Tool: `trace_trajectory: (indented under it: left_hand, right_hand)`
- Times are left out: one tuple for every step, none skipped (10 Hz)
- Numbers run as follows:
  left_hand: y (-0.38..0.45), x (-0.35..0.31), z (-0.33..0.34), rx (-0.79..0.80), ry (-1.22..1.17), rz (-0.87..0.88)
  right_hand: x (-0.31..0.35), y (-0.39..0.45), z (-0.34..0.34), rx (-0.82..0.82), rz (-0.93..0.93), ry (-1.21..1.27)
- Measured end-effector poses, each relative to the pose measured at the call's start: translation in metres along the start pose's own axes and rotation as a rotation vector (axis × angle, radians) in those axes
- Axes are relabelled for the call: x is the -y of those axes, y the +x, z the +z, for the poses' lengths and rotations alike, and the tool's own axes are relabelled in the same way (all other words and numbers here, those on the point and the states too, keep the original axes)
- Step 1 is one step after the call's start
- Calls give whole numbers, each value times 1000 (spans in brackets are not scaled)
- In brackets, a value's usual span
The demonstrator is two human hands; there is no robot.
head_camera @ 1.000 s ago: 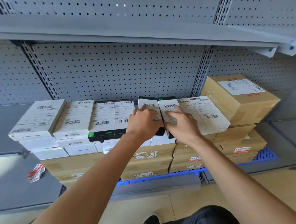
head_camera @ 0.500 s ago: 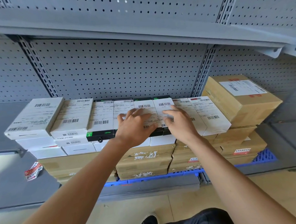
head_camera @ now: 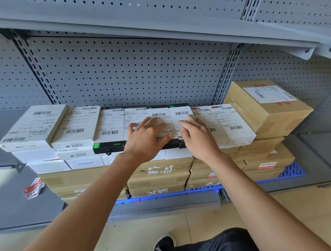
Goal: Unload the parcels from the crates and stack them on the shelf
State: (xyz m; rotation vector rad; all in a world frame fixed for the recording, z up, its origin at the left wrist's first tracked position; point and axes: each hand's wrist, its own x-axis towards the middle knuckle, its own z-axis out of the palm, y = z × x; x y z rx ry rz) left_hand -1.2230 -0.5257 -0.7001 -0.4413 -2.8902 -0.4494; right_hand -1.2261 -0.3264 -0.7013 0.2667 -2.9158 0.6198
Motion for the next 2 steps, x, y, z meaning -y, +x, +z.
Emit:
trace_trajectory:
  left_hand:
    - [0,-1,-2,-6,-5,3]
    - [1,-2,-5,37,-5,-11]
  right_hand:
    - [0,-1,0,-5,-6,-6]
    - [2,-1,1,-44,-9,-50]
